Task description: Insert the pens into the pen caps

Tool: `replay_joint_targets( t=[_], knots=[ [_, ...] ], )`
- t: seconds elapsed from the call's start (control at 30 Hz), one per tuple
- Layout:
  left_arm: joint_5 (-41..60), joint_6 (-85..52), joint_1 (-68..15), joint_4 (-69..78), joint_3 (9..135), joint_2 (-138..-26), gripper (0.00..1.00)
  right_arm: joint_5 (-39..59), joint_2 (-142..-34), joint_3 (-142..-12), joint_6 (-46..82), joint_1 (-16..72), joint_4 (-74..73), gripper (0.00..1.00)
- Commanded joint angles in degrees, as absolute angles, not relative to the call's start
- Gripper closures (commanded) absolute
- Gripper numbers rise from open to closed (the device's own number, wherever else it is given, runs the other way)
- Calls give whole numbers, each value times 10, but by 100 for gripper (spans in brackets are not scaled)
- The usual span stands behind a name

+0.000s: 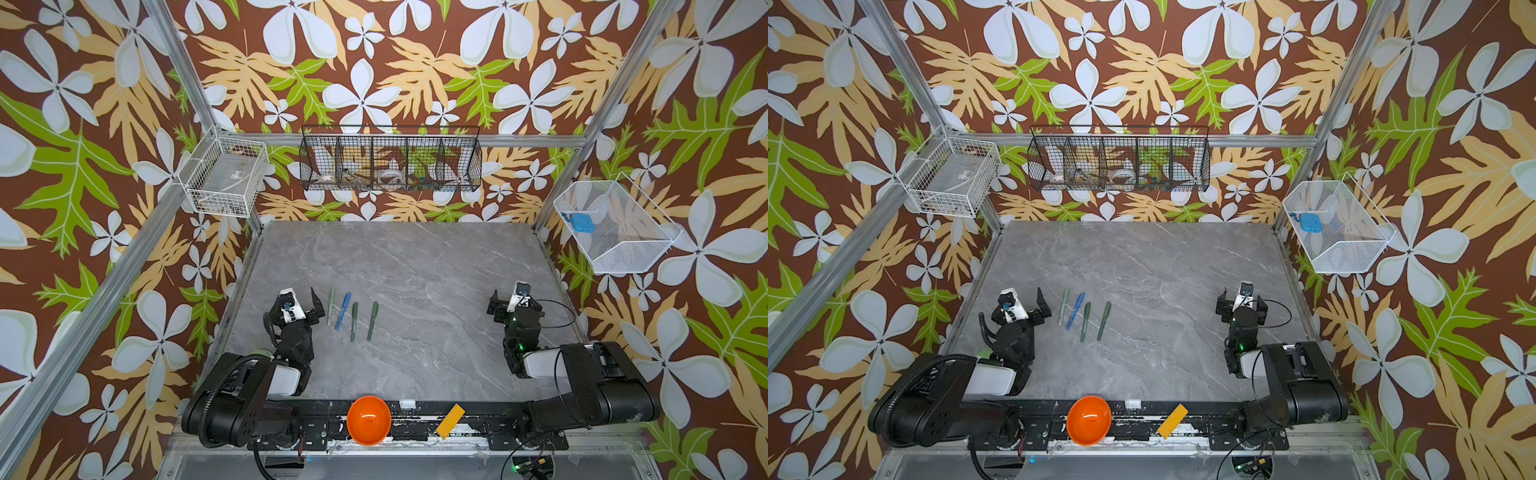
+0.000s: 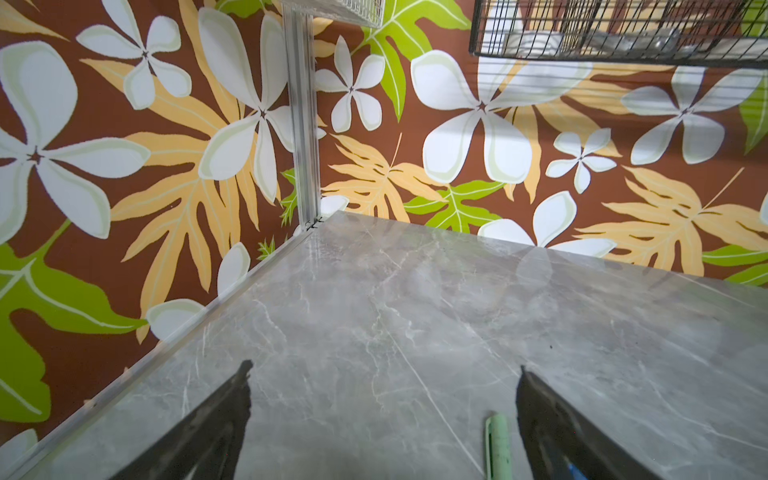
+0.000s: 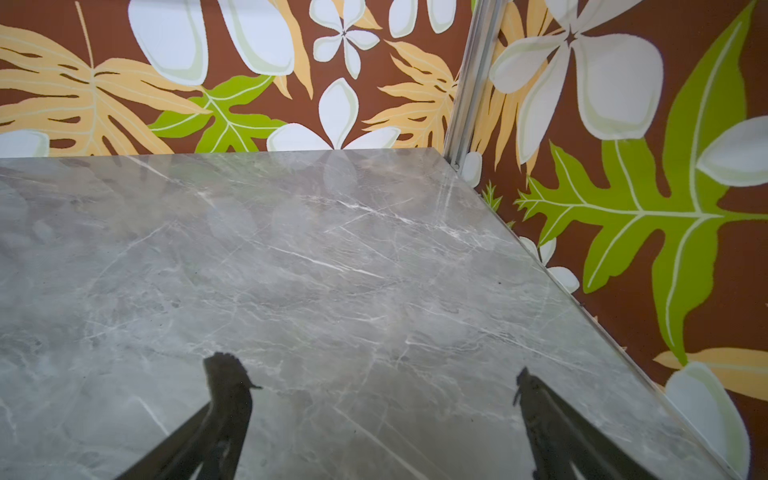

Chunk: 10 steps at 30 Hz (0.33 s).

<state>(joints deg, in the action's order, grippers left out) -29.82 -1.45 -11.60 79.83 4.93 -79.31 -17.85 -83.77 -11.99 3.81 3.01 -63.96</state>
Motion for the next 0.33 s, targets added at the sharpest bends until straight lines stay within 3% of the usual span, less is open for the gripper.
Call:
replay_joint_targets(
  t=[0.0,0.3],
  knots=[
    [-302,-18,-115,807,49,-791,0,-182,-837,-121,31,32,-658,1],
    [-287,-31,-101,775,64,-791,0,-182,-836,-121,31,32,-657,1]
  ],
)
